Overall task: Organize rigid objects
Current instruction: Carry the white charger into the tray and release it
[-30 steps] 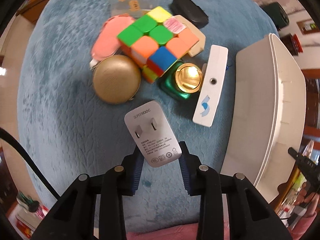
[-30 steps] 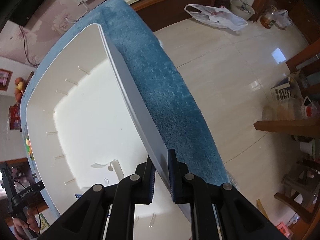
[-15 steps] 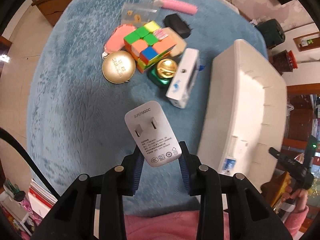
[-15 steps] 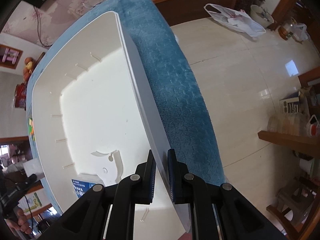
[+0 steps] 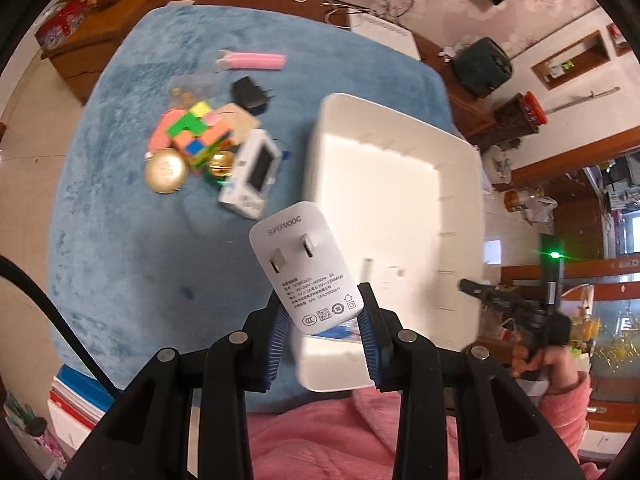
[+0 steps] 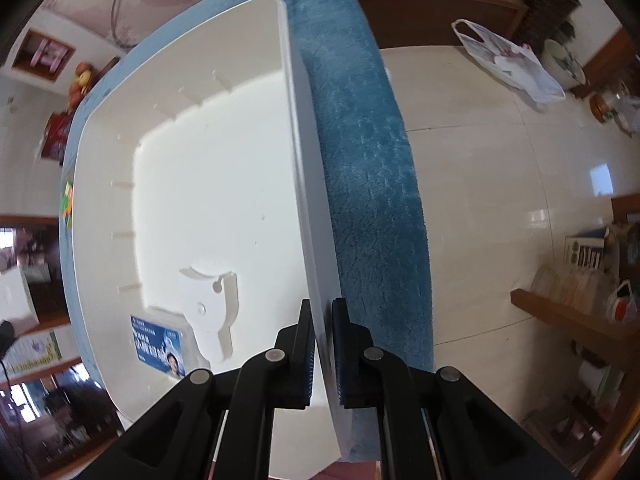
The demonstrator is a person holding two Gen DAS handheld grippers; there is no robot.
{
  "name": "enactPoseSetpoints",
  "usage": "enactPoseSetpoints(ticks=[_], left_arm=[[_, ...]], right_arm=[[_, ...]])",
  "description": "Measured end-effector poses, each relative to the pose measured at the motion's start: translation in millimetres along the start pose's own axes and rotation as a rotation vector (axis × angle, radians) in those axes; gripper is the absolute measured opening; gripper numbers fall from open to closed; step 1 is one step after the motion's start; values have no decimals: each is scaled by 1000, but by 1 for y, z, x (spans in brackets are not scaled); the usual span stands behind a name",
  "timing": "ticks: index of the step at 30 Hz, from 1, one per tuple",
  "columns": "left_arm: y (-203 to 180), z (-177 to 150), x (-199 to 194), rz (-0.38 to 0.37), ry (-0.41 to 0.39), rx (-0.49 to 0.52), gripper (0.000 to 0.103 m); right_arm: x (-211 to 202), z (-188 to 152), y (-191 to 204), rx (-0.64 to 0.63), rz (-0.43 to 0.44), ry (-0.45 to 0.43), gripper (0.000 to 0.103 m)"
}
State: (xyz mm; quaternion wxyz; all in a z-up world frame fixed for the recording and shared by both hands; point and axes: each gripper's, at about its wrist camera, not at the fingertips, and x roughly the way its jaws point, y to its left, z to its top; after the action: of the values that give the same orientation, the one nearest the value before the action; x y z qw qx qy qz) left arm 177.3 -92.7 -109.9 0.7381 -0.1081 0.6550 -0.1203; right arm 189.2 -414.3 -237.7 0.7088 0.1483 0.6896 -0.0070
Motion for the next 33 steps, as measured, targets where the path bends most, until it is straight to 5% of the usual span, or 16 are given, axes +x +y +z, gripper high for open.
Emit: enactPoseSetpoints(ticks=[7, 8, 10, 19, 33], left_arm=[[-51, -8, 20, -1, -10, 96, 34], [-56, -9, 22, 3, -11, 106, 30], [-67, -10, 30, -22, -4, 118, 6], [-101, -14, 40, -54, -14, 191, 7], [-56, -10, 35, 70, -26, 152, 7]], right_arm=[[3, -9, 5, -97, -21, 28, 8], [3, -10, 5, -114, -27, 34, 8], [4, -13, 6, -131, -32, 43, 8], [8, -17, 7, -175, -36, 74, 9], [8, -14, 2, -87, -14, 73, 10]])
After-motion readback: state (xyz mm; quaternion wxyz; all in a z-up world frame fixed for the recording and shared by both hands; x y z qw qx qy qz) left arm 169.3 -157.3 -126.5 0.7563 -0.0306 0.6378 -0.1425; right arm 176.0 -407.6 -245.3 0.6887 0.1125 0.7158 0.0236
